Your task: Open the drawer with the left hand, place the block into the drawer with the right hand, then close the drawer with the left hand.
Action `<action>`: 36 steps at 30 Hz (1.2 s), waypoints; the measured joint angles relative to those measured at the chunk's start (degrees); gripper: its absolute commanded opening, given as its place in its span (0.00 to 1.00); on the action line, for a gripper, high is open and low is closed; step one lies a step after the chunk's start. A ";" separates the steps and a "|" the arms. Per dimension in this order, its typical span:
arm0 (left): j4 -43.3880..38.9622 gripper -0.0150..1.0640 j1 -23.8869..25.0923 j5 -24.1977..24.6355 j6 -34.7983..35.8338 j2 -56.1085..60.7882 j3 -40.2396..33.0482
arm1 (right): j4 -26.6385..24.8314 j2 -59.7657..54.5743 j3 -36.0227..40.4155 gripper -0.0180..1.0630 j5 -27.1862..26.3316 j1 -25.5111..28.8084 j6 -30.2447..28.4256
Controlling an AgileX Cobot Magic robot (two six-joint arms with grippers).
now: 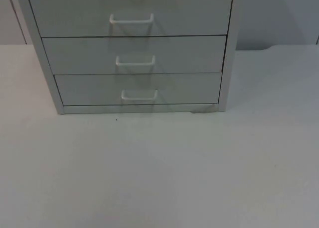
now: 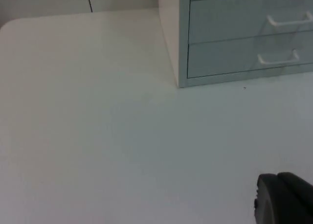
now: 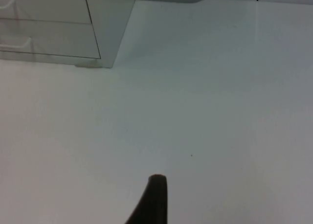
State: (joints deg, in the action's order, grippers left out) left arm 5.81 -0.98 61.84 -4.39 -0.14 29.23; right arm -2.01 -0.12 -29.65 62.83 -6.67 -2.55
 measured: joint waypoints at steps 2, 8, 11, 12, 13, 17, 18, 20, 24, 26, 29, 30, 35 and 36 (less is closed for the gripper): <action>-0.48 0.01 0.00 -0.41 0.67 0.00 0.00 | 0.11 0.00 0.00 0.76 -0.14 0.00 0.00; -2.11 0.01 0.00 -0.47 3.45 0.00 -0.21 | 0.11 0.00 0.00 0.76 -0.14 0.00 0.12; -2.25 0.01 0.00 -0.47 3.70 0.00 -0.55 | 0.11 0.00 0.00 0.76 -0.14 0.00 0.12; -2.25 0.01 0.00 -0.47 3.80 0.00 -0.68 | 0.11 0.00 0.00 0.76 -0.14 0.00 0.12; -2.39 0.01 0.00 -0.47 3.80 0.00 -0.68 | 0.11 0.00 0.00 0.76 -0.14 0.00 0.12; -2.39 0.01 0.00 -0.36 3.84 0.00 -0.68 | 0.11 0.00 0.00 0.76 -0.14 0.00 0.12; -2.39 0.01 0.00 -0.36 3.84 0.00 -0.68 | 0.22 0.00 0.00 0.76 -0.14 0.00 0.12; -2.54 0.01 0.00 -0.36 3.94 0.00 -0.68 | 0.22 0.00 0.00 0.76 -0.14 0.00 0.12; -2.53 0.01 0.00 -0.26 3.94 0.00 -0.68 | 0.22 0.00 0.00 0.76 -0.14 0.00 0.12; -2.53 0.01 0.00 -0.26 3.94 0.00 -0.68 | 0.22 0.00 0.00 0.76 -0.14 0.00 0.12; -2.53 0.01 0.00 -0.26 3.94 0.00 -0.68 | 0.22 0.00 0.00 0.76 -0.14 0.00 0.12; -2.53 0.01 0.00 -0.26 3.94 0.00 -0.68 | 0.22 0.00 0.00 0.76 -0.14 0.00 0.12; -2.53 0.23 0.00 -0.26 3.94 0.00 -0.68 | 0.22 0.00 0.00 0.82 -0.14 0.00 0.12; -2.53 0.35 0.00 -0.26 3.94 0.00 -0.68 | 0.22 0.00 0.00 0.87 -0.14 0.00 0.12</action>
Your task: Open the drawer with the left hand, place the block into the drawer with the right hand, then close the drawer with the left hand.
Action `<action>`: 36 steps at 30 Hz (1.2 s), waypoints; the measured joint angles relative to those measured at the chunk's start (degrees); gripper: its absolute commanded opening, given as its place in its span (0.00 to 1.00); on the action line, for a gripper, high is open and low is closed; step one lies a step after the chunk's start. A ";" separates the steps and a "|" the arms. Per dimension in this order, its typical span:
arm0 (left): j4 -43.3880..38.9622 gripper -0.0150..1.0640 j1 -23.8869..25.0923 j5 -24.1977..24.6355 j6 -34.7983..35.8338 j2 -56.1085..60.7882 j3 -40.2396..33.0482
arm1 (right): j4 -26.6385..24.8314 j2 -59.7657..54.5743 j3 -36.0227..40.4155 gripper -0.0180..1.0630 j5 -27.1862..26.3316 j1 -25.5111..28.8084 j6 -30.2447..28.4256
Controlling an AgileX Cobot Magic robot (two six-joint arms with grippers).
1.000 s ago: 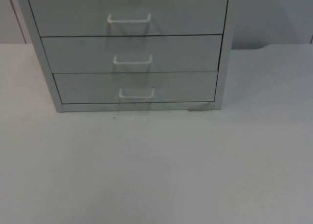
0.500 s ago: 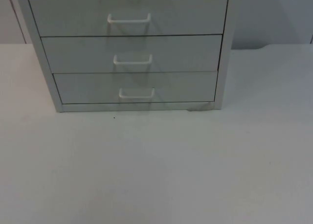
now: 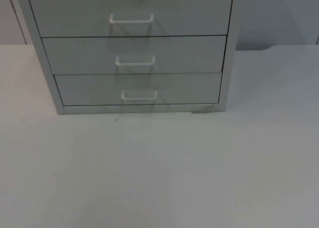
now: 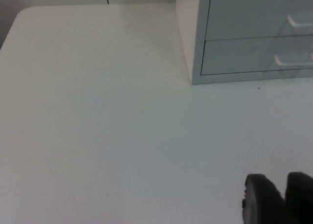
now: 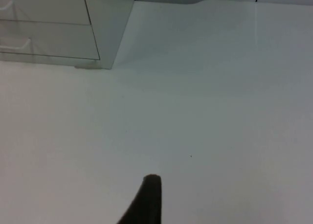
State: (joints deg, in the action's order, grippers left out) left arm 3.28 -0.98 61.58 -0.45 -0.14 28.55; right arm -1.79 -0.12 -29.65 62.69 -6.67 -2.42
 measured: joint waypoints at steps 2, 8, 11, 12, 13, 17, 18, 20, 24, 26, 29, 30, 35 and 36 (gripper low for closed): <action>0.00 0.62 0.00 0.00 0.00 0.00 0.00 | 0.00 0.00 0.00 0.97 0.00 0.00 0.00; 0.00 0.99 0.00 0.00 -0.13 0.00 0.00 | 0.00 0.00 0.00 0.99 0.00 0.00 0.00; 0.00 0.99 0.00 0.00 -0.35 0.00 0.00 | 0.00 0.00 0.00 0.99 0.00 0.00 0.00; 0.11 0.99 0.00 0.00 -0.47 0.00 0.00 | 0.00 0.00 0.00 0.99 0.00 0.00 0.00; 0.11 0.99 0.00 0.00 -0.48 0.00 0.00 | 0.00 0.00 0.00 0.99 0.00 0.00 0.00; 0.11 0.99 0.00 0.00 -0.57 0.00 0.00 | 0.00 0.00 0.00 0.99 0.00 0.00 0.00; 0.11 0.99 0.00 0.00 -0.57 0.00 0.00 | 0.00 0.00 0.00 0.99 0.00 0.00 0.00; 0.11 0.99 0.00 0.00 -0.57 0.00 0.00 | 0.00 0.00 0.00 0.99 0.00 0.00 0.00; 0.11 0.99 0.00 0.00 -0.57 0.00 0.00 | 0.00 0.00 0.00 0.99 0.00 0.00 0.00; 0.11 0.99 0.00 0.00 -0.57 0.00 0.00 | 0.00 0.00 0.00 0.99 0.00 0.00 0.00; 0.11 0.99 0.00 0.00 -0.57 0.00 0.00 | 0.00 0.00 0.00 0.99 0.00 0.00 0.00; 0.11 0.99 0.00 0.00 -0.57 0.00 0.00 | 0.00 0.00 0.00 0.99 0.00 0.00 0.00; 0.11 0.99 0.00 0.00 -0.57 0.00 0.00 | 0.00 0.00 0.00 0.99 0.00 0.00 0.00; 0.11 0.99 0.00 0.00 -0.57 0.00 0.00 | 0.00 0.00 0.00 0.99 0.00 0.00 0.00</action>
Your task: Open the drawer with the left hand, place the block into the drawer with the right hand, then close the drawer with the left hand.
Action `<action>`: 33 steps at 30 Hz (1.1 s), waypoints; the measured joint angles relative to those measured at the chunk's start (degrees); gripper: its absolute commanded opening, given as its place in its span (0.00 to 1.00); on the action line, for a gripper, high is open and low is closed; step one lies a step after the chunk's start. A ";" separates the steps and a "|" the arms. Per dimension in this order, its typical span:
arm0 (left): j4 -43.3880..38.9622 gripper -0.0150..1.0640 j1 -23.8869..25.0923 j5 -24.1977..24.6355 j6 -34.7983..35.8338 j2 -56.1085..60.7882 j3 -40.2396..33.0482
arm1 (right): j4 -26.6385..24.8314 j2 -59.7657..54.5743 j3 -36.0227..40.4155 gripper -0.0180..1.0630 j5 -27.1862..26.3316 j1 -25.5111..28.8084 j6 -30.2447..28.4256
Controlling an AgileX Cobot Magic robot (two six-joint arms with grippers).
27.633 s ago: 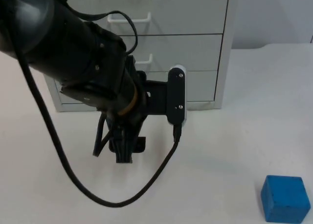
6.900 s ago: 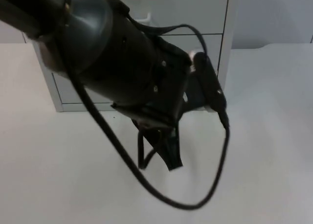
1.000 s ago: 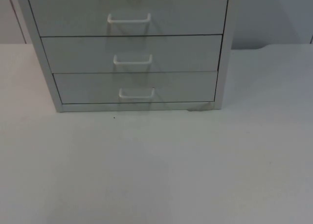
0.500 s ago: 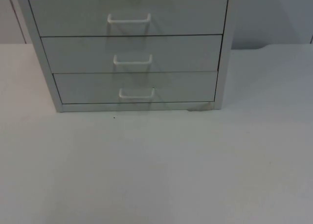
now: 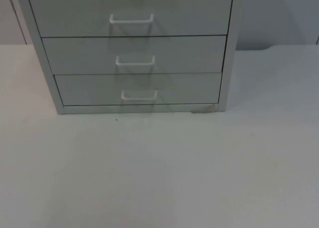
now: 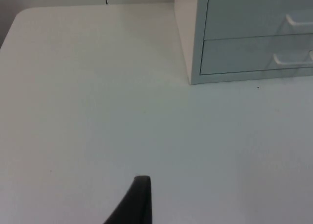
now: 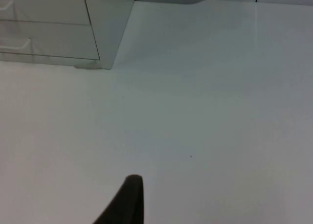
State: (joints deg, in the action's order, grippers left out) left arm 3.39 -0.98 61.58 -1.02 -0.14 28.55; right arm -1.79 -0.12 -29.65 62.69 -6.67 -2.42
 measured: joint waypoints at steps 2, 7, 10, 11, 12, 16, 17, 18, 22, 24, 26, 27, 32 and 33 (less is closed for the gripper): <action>0.00 0.99 0.00 0.00 0.00 0.00 -0.09 | 0.00 0.00 0.00 0.99 0.00 0.00 0.00; 0.00 0.99 0.00 0.00 0.00 0.00 -0.09 | 0.00 0.00 0.00 0.99 -0.03 0.00 0.00; 0.00 0.99 0.00 0.00 0.00 0.00 -0.09 | 0.00 0.00 0.00 0.99 -0.12 0.00 0.00; 0.00 0.99 0.00 0.00 0.00 0.00 -0.09 | 0.00 0.00 0.00 0.99 -0.12 0.00 0.00; 0.00 0.99 0.00 0.00 0.00 0.00 -0.09 | 0.00 0.00 0.00 0.99 -0.12 0.00 0.00; 0.00 0.99 0.00 0.00 0.00 0.00 -0.09 | 0.00 0.00 0.00 0.99 -0.12 0.00 0.00; 0.00 0.99 0.00 0.00 0.00 0.00 -0.09 | 0.00 0.00 0.00 0.99 -0.12 0.00 0.00; 0.00 0.99 0.00 0.00 0.00 0.00 -0.09 | 0.00 0.00 0.00 0.99 -0.12 0.00 0.00; 0.00 0.99 0.00 0.00 0.00 0.00 -0.09 | 0.00 0.00 0.00 0.99 -0.12 0.00 0.00; 0.00 0.99 0.00 0.00 0.00 0.00 -0.09 | 0.00 0.00 0.00 0.99 -0.15 1.55 0.00; 0.00 0.99 0.00 0.00 0.00 0.00 -0.09 | 0.00 0.00 0.00 0.99 -0.15 3.33 0.00; 0.00 0.99 0.00 0.00 0.00 0.00 -0.09 | 0.00 0.00 0.00 0.99 -0.15 4.04 0.00; 0.00 0.99 0.00 0.00 0.00 0.00 -0.09 | 0.00 0.00 0.00 0.99 -0.15 4.63 0.00; 0.00 0.99 0.00 0.00 0.00 0.00 -0.09 | 0.00 0.00 0.00 0.99 -0.15 4.63 0.00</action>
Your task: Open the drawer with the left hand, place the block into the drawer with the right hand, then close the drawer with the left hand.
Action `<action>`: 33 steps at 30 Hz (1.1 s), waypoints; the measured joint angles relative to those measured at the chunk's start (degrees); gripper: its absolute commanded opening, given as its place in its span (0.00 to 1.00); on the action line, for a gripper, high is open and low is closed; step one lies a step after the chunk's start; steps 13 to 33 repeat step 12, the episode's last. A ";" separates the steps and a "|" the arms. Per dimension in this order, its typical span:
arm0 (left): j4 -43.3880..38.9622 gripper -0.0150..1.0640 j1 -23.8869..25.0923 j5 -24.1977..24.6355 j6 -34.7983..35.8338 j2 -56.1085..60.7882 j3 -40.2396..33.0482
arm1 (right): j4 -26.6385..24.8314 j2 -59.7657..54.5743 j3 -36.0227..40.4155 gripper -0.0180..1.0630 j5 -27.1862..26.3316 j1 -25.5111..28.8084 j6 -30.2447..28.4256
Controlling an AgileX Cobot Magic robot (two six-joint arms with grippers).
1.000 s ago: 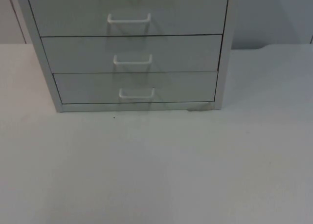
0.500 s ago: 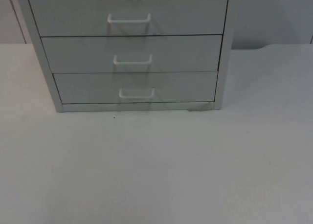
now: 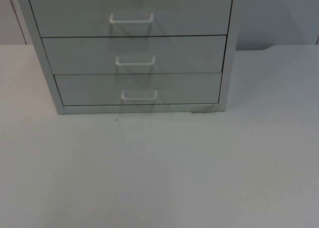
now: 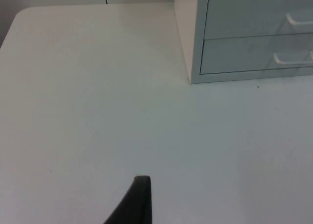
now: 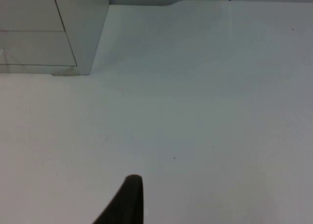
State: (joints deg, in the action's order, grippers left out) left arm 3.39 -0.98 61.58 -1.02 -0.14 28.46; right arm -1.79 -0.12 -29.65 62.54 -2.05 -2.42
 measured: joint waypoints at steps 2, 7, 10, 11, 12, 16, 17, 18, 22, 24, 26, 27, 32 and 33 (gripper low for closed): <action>0.00 0.99 0.00 0.00 0.00 0.00 0.00 | 0.00 0.00 0.00 0.99 0.00 0.00 0.00; 0.00 0.99 0.00 0.00 0.00 0.00 0.00 | 0.00 0.00 0.00 0.99 0.00 0.00 0.00; 0.00 0.99 0.00 0.00 0.00 0.00 0.00 | 0.00 0.00 0.00 0.99 -0.11 0.00 0.00; 0.00 0.99 0.00 0.00 0.00 0.00 0.00 | 0.00 0.00 0.00 0.99 -0.11 0.00 0.00; 0.00 0.99 0.00 0.00 0.00 0.00 0.00 | 0.00 0.00 0.00 0.99 -0.10 0.00 0.00; 0.00 0.99 0.00 0.00 0.00 0.00 0.00 | 0.00 0.00 0.00 0.99 -0.10 0.00 0.00; 0.00 0.99 0.00 0.00 0.00 0.00 0.00 | 0.00 0.00 0.00 0.99 -0.10 0.00 0.00; 0.00 0.99 0.00 0.00 0.00 0.00 0.00 | 0.00 0.00 0.00 0.99 -0.10 0.00 0.00; 0.00 0.99 0.00 0.00 0.00 0.00 0.00 | 0.00 0.00 0.00 0.99 -0.10 0.00 0.00; 0.00 0.99 0.00 0.00 0.00 0.00 0.00 | 0.00 0.00 0.00 0.99 -0.10 0.00 0.00; 0.00 0.99 0.00 0.00 0.00 0.00 0.00 | 0.00 0.00 0.00 0.99 -0.10 0.00 0.00; 0.00 0.99 0.00 0.00 0.00 0.00 0.00 | 0.00 0.00 0.00 0.99 -0.10 0.00 0.00; 0.00 0.99 0.00 0.00 0.00 0.00 0.00 | 0.00 0.00 0.00 0.99 -0.10 0.00 0.00; 0.00 0.99 0.00 0.00 0.00 0.00 0.00 | 0.00 0.00 0.00 0.99 -0.10 0.00 0.00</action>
